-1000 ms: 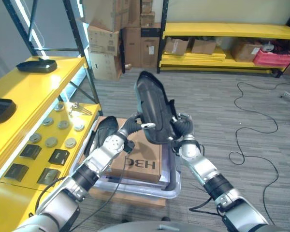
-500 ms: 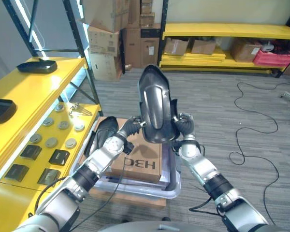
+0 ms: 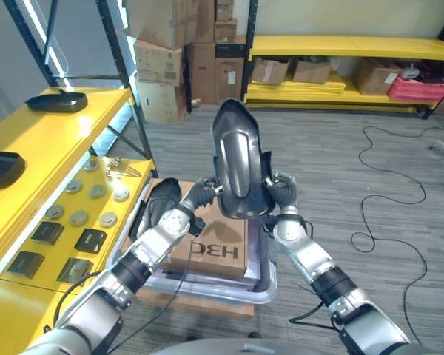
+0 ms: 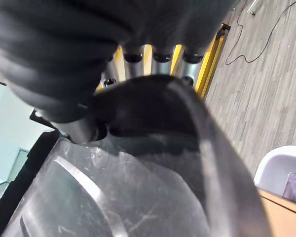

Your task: Move parts from the plastic box to the shelf.

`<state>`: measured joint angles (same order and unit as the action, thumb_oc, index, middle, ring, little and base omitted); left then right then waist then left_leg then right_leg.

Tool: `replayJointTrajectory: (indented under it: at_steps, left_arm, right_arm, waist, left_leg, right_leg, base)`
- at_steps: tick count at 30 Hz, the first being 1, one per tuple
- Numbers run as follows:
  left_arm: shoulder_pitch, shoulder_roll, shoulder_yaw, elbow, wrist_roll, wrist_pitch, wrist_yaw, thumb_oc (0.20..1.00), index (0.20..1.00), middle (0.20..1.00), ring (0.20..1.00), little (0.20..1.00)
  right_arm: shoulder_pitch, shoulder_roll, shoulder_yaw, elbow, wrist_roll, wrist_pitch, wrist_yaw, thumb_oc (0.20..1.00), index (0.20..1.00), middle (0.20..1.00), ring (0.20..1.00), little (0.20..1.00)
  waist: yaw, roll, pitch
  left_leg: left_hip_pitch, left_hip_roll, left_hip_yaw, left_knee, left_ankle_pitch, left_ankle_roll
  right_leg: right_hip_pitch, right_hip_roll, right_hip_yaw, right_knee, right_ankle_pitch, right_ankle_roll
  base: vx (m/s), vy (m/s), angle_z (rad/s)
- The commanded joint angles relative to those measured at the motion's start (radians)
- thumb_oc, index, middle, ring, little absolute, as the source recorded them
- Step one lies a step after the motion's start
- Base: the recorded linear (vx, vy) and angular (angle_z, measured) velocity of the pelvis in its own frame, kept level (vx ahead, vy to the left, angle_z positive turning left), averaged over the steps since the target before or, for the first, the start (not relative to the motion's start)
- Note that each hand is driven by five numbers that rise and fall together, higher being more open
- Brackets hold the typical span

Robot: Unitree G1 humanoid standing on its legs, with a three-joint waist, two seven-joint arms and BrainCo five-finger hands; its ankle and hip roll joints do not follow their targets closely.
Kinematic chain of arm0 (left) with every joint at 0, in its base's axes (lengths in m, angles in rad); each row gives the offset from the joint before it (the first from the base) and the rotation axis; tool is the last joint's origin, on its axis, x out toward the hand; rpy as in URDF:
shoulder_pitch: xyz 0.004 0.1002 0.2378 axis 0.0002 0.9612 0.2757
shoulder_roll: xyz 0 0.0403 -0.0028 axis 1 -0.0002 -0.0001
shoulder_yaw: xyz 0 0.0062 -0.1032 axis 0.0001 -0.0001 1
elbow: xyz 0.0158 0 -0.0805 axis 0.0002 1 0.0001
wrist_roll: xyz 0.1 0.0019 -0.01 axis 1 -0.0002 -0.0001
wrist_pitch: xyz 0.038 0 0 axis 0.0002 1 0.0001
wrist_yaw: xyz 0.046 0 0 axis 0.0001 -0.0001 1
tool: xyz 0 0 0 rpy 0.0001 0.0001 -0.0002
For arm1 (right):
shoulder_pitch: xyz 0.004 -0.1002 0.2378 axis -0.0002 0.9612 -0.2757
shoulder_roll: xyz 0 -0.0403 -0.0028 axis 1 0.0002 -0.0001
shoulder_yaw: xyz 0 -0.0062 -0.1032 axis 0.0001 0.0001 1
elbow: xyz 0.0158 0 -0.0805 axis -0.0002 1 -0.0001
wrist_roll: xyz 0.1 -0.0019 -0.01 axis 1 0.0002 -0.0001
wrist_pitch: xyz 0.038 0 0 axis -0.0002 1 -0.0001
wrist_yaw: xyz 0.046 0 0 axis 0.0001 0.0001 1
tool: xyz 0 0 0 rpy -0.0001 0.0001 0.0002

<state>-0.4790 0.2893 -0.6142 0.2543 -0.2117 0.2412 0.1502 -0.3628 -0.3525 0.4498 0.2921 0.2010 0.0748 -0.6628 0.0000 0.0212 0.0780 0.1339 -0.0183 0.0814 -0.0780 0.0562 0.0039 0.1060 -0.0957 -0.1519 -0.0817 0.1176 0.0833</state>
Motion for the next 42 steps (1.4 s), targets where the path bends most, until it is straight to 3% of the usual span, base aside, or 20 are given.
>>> replayJointTrajectory:
  at_steps: [1, 6, 7, 9, 17, 23, 25, 29, 38, 39, 42]
  left_arm:
    - [-0.108, -0.072, -0.049, 0.023, 0.023, -0.117, 0.034, 0.2, 0.2, 0.2, 0.2, 0.2]
    - [-0.104, -0.051, -0.024, -0.013, -0.003, -0.138, 0.084, 0.2, 0.2, 0.2, 0.2, 0.2]
    - [-0.105, -0.046, -0.017, -0.026, 0.004, -0.14, 0.096, 0.2, 0.2, 0.2, 0.2, 0.2]
    - [-0.104, -0.028, 0.005, -0.046, 0.001, -0.132, 0.104, 0.2, 0.2, 0.2, 0.2, 0.2]
    - [-0.088, -0.009, 0.07, -0.055, -0.026, -0.144, 0.126, 0.2, 0.2, 0.2, 0.2, 0.2]
    - [-0.059, 0.004, 0.158, -0.05, -0.032, -0.144, 0.215, 0.2, 0.2, 0.2, 0.2, 0.2]
    - [-0.029, 0.036, 0.218, -0.035, -0.026, -0.203, 0.271, 0.2, 0.2, 0.2, 0.2, 0.2]
    - [0.005, 0.095, 0.293, -0.081, -0.039, -0.231, 0.283, 0.2, 0.2, 0.2, 0.2, 0.2]
    - [0.124, 0.228, 0.505, -0.254, -0.032, -0.18, 0.309, 0.2, 0.2, 0.2, 0.2, 0.2]
    - [0.163, 0.259, 0.566, -0.295, -0.028, -0.164, 0.309, 0.2, 0.2, 0.2, 0.2, 0.2]
    - [0.189, 0.28, 0.597, -0.323, -0.038, -0.161, 0.289, 0.2, 0.2, 0.2, 0.2, 0.2]
  right_arm:
    - [-0.152, 0.084, 0.024, -0.065, 0.033, -0.065, 0.032, 0.2, 0.2, 0.2, 0.2, 0.2]
    - [-0.138, 0.066, 0.01, -0.104, 0.071, -0.05, 0.028, 0.2, 0.2, 0.2, 0.2, 0.2]
    - [-0.139, 0.063, 0.006, -0.111, 0.073, -0.044, 0.027, 0.385, 0.385, 0.385, 0.385, 0.385]
    - [-0.138, 0.055, -0.002, -0.129, 0.094, -0.022, 0.023, 1.0, 1.0, 1.0, 1.0, 1.0]
    - [-0.108, 0.053, -0.038, -0.11, 0.173, -0.004, 0.009, 1.0, 1.0, 1.0, 1.0, 1.0]
    - [-0.037, 0.026, -0.113, -0.091, 0.152, -0.063, 0.025, 1.0, 1.0, 1.0, 1.0, 1.0]
    - [0.021, -0.015, -0.161, -0.139, 0.161, -0.077, 0.044, 1.0, 1.0, 1.0, 1.0, 1.0]
    - [0.067, -0.042, -0.205, -0.165, 0.167, -0.095, 0.065, 1.0, 1.0, 1.0, 1.0, 1.0]
    - [0.135, -0.064, -0.274, -0.219, 0.178, -0.107, 0.117, 1.0, 1.0, 1.0, 1.0, 1.0]
    - [0.155, -0.064, -0.284, -0.235, 0.188, -0.099, 0.131, 1.0, 1.0, 1.0, 1.0, 1.0]
    - [0.183, -0.07, -0.296, -0.249, 0.185, -0.105, 0.121, 1.0, 1.0, 1.0, 1.0, 1.0]
  waist:
    - [0.017, -0.022, -0.039]
    - [0.021, -0.02, -0.039]
    - [0.023, -0.02, -0.038]
    - [0.027, -0.018, -0.036]
    - [0.033, -0.017, -0.038]
    - [0.021, -0.018, -0.035]
    - [0.014, -0.019, -0.037]
    - [0.021, -0.018, -0.032]
    - [0.075, -0.012, -0.02]
    - [0.087, -0.009, -0.019]
    - [0.087, -0.007, -0.014]
  left_leg:
    - [-0.014, 0.037, 0.023, 0.067, -0.077, -0.014]
    - [-0.018, 0.037, 0.015, 0.066, -0.074, -0.016]
    - [-0.019, 0.036, 0.012, 0.066, -0.074, -0.016]
    - [-0.019, 0.036, 0.005, 0.064, -0.073, -0.016]
    - [-0.02, 0.036, -0.003, 0.061, -0.07, -0.016]
    - [-0.022, 0.037, 0.002, 0.059, -0.065, -0.015]
    - [-0.022, 0.034, 0.001, 0.052, -0.063, -0.014]
    - [-0.026, 0.028, -0.01, 0.055, -0.064, -0.01]
    - [-0.041, 0.002, -0.067, 0.046, -0.064, 0.006]
    - [-0.054, -0.009, -0.1, 0.042, -0.052, 0.014]
    - [-0.063, -0.02, -0.155, 0.036, -0.043, 0.024]
  right_leg:
    - [-0.003, -0.017, 0.026, -0.006, -0.022, 0.053]
    - [-0.006, -0.018, 0.023, -0.006, -0.02, 0.055]
    - [-0.006, -0.018, 0.022, -0.006, -0.019, 0.055]
    - [-0.006, -0.018, 0.021, -0.006, -0.018, 0.055]
    - [-0.005, -0.02, 0.016, -0.006, -0.017, 0.054]
    - [-0.009, -0.017, 0.02, -0.006, -0.016, 0.052]
    - [-0.012, -0.017, 0.023, -0.006, -0.018, 0.054]
    - [-0.011, -0.022, 0.019, -0.004, -0.016, 0.056]
    - [-0.01, -0.052, -0.004, 0.01, -0.021, 0.072]
    - [-0.021, -0.054, 0.006, 0.035, -0.031, 0.072]
    - [-0.031, -0.036, 0.039, 0.069, -0.055, 0.064]
  base:
    - [0.0, 0.0, 0.0]
    - [0.0, 0.0, 0.0]
    - [0.0, 0.0, 0.0]
    - [0.0, 0.0, 0.0]
    - [0.0, 0.0, 0.0]
    - [0.0, 0.0, 0.0]
    - [-0.03, 0.013, -0.02]
    - [-0.04, 0.018, -0.02]
    - [-0.06, 0.045, 0.06]
    - [-0.08, 0.054, 0.28]
    - [-0.04, 0.024, 0.36]
